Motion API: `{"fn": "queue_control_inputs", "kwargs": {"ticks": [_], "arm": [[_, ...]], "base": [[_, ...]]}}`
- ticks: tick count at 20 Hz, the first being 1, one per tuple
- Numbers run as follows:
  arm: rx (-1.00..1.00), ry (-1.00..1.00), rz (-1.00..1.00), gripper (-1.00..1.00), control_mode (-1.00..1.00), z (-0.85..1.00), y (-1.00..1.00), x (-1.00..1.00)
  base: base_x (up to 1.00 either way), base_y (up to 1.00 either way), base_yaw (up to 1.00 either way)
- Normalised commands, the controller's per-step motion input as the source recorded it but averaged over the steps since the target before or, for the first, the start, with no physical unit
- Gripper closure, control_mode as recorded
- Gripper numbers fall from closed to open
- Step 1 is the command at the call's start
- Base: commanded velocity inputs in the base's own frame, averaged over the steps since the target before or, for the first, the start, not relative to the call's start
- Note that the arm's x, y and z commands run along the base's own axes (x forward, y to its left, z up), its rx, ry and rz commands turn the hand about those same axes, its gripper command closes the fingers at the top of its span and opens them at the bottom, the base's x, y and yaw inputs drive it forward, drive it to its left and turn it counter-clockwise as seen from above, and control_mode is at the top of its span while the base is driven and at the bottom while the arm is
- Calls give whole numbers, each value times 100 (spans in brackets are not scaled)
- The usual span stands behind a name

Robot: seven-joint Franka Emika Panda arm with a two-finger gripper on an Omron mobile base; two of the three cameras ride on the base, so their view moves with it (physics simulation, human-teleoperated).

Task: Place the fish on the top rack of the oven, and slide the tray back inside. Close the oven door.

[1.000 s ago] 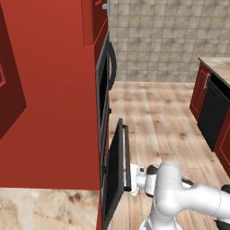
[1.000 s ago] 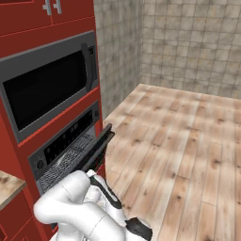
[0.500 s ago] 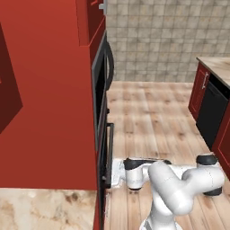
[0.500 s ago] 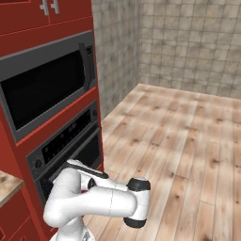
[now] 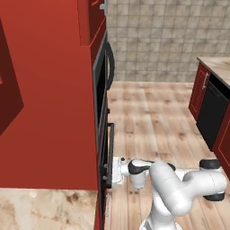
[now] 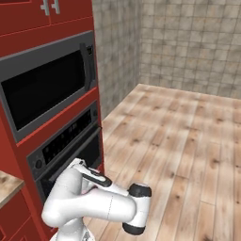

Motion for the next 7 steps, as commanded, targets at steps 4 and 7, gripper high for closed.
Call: {"fn": "queue_control_inputs", "kwargs": {"ticks": [4, 7], "arm": [[-8, 8, 1, -100, -100, 0, 28, 3], [0, 0, 0, -100, -100, 0, 0, 0]], "base": [[0, 0, 0], [0, 0, 0]]}}
